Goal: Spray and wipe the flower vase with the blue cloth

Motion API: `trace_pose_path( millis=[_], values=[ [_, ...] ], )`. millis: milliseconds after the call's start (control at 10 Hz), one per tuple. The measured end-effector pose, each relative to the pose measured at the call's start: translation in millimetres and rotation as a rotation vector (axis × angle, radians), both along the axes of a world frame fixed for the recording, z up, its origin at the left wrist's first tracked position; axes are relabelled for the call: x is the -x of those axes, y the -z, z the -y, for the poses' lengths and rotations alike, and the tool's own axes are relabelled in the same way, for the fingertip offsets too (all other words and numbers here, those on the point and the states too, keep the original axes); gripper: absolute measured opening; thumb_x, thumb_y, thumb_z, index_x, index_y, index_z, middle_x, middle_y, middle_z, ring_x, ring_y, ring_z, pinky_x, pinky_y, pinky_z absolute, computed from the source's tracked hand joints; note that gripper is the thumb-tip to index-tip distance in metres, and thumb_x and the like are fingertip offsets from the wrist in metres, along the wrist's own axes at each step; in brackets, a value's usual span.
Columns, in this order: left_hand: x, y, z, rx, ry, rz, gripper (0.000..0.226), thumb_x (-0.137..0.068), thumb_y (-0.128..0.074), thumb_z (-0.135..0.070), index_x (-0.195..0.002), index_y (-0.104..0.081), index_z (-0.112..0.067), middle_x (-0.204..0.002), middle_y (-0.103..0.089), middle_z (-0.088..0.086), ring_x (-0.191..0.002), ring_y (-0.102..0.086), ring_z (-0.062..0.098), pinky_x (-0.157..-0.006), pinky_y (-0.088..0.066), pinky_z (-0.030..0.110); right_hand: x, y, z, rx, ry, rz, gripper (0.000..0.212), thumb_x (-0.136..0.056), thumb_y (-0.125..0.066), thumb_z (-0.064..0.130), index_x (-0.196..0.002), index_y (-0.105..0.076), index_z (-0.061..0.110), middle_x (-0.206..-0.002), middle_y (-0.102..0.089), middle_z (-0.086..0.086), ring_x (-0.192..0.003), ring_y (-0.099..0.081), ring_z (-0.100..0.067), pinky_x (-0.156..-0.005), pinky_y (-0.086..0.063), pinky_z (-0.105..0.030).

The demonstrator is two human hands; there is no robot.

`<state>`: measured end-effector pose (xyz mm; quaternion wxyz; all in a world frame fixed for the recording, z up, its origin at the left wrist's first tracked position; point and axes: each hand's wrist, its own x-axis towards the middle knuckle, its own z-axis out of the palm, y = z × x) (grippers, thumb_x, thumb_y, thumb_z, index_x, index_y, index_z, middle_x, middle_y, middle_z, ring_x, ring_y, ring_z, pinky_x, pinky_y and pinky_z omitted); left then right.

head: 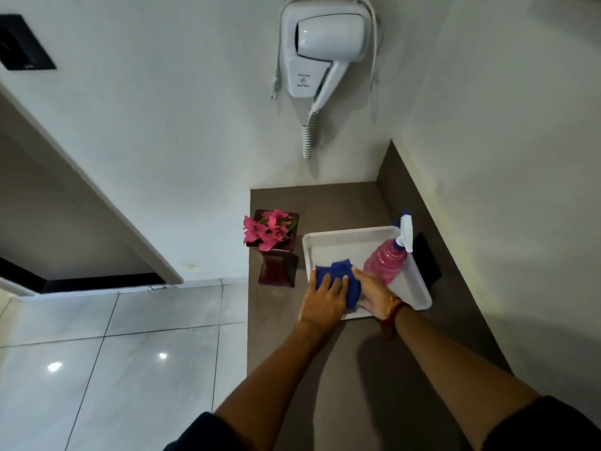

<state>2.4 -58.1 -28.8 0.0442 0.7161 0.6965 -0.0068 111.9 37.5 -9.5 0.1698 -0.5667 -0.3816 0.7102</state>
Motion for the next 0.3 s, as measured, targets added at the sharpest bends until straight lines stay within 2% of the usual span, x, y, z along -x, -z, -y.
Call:
trace_pose_path(
  millis=[100, 200, 300],
  values=[
    [-7, 17, -7, 0.199, -0.015, -0.074, 0.061, -0.105, -0.045, -0.021, -0.156, -0.018, -0.001, -0.160, -0.032, 0.020, -0.149, -0.027, 0.037, -0.126, -0.010, 0.057, 1, 9, -1, -0.120, -0.143, 0.270, 0.037, -0.104, -0.039, 0.018, -0.131, -0.056, -0.001, -0.132, -0.061, -0.027, -0.117, -0.060, -0.036, -0.109, -0.045, -0.055],
    [-8, 8, -9, 0.236, -0.046, 0.022, 0.060, -0.105, -0.044, -0.015, -0.156, -0.016, 0.000, -0.163, -0.023, 0.023, -0.151, -0.026, 0.037, -0.126, -0.020, 0.051, 1, 3, -4, -0.226, -0.249, 0.350, 0.036, -0.104, -0.036, 0.010, -0.129, -0.057, -0.004, -0.128, -0.060, -0.033, -0.110, -0.061, -0.036, -0.109, -0.044, -0.056],
    [-5, -13, -13, 0.219, -0.026, 0.058, 0.054, -0.100, -0.056, -0.012, -0.149, -0.036, -0.001, -0.155, -0.039, 0.023, -0.142, -0.041, 0.037, -0.121, -0.033, 0.049, 1, -10, -7, -0.274, -0.271, 0.385, 0.042, -0.104, -0.037, 0.009, -0.144, -0.047, -0.001, -0.141, -0.054, -0.026, -0.126, -0.056, -0.037, -0.113, -0.042, -0.049]
  ],
)
